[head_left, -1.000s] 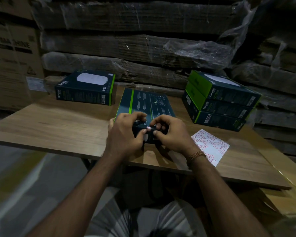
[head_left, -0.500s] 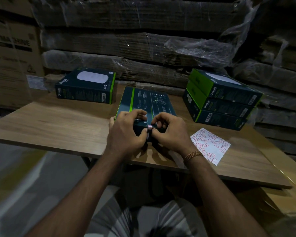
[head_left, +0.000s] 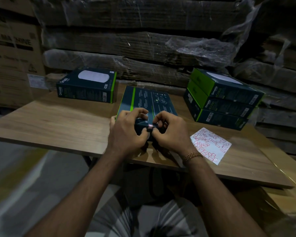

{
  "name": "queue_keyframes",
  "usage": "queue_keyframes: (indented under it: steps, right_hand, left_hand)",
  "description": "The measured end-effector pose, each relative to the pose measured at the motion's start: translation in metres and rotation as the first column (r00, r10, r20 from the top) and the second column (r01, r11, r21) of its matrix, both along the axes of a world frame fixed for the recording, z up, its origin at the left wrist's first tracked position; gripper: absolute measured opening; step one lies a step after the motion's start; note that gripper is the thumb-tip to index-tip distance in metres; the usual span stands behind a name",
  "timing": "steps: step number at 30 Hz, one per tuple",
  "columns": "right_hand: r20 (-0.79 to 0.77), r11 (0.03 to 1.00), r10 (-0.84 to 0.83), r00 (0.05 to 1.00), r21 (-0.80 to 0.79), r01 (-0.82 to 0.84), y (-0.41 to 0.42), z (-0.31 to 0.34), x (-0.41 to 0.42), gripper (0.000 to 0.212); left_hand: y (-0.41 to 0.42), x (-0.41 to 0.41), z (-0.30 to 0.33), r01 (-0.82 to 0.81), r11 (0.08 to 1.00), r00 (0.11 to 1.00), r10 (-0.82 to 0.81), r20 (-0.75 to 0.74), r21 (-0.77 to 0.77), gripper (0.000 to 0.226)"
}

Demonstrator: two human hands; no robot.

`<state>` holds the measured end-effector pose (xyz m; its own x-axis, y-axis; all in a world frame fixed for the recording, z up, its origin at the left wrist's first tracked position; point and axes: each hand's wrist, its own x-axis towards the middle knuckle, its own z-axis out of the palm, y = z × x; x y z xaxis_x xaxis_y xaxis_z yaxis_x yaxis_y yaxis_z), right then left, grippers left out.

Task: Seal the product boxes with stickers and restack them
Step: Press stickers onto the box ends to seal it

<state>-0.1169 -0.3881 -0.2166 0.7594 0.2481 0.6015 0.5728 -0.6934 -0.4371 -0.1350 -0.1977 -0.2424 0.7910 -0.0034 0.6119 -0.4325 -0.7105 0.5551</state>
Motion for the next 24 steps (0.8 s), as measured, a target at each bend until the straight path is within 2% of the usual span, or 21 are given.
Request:
queue_keyframes:
  steps: [16, 24]
  right_hand:
    - [0.002, 0.999, -0.033, 0.999, 0.004, 0.033, 0.0055, 0.0029, -0.0014, 0.024]
    - [-0.022, 0.999, -0.037, 0.999, 0.009, 0.037, 0.0033, 0.0037, 0.0001, 0.019]
  left_hand:
    - [-0.0003, -0.0042, 0.0044, 0.026, 0.999, 0.999, -0.027, -0.028, -0.044, 0.057]
    - [-0.0014, -0.0076, 0.0062, 0.025, 0.998, 1.000, -0.026, -0.013, -0.058, 0.056]
